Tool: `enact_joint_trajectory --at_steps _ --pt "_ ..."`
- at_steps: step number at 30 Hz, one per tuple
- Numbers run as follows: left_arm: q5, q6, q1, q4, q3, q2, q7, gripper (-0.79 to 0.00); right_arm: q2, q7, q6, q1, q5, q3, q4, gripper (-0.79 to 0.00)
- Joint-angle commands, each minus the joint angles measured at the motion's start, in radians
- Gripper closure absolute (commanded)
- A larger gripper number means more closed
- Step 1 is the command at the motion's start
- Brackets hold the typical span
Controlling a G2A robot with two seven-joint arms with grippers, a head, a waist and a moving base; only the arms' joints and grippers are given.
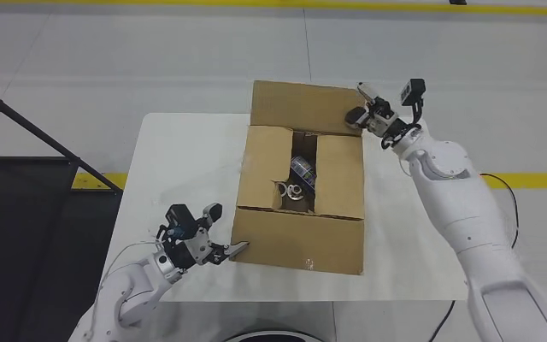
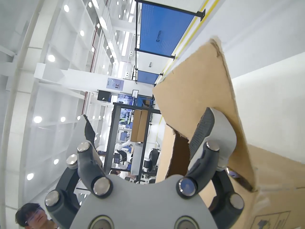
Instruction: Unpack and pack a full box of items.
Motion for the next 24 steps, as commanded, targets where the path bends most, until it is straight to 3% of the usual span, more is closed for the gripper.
enact_joint_trajectory --at_steps 1,12,24 --pt "0.001 0.002 0.001 0.002 0.001 0.001 0.001 -0.785 -0.017 -0.013 -0.016 0.027 -0.012 -0.021 0.052 -0.785" --pt "0.009 0.001 -0.001 0.012 0.02 0.008 -0.002 -0.785 -0.087 -0.067 -0.02 0.113 -0.1 -0.1 0.24 -0.785" --pt "0.011 0.005 -0.009 0.012 0.035 0.015 0.006 -0.785 -0.121 -0.05 -0.04 0.142 -0.123 -0.098 0.341 -0.785"
